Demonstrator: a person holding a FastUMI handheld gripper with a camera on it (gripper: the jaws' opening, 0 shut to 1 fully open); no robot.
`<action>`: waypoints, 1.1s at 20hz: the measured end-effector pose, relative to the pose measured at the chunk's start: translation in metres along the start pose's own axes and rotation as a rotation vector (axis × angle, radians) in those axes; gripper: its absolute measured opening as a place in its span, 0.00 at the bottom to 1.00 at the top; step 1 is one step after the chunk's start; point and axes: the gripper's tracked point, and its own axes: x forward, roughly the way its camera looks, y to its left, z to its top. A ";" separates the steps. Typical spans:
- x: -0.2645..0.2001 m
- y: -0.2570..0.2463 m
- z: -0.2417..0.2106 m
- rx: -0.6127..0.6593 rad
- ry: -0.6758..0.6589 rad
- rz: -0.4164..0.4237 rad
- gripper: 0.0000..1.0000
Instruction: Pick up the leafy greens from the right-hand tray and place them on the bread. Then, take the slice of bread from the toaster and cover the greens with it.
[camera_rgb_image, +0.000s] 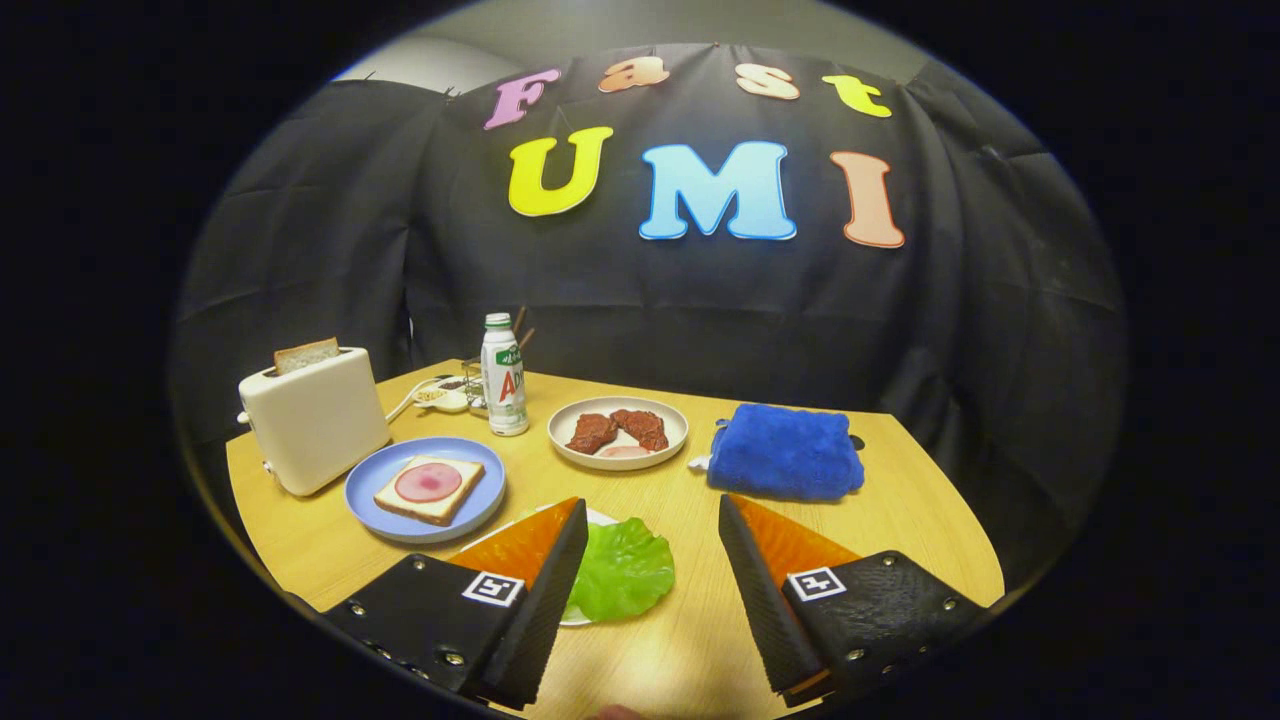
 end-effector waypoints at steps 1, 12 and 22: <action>0.005 0.006 -0.010 -0.003 0.034 0.004 0.81; 0.072 0.044 -0.072 -0.158 0.339 0.094 0.79; 0.079 0.059 -0.083 -0.109 0.448 0.196 0.19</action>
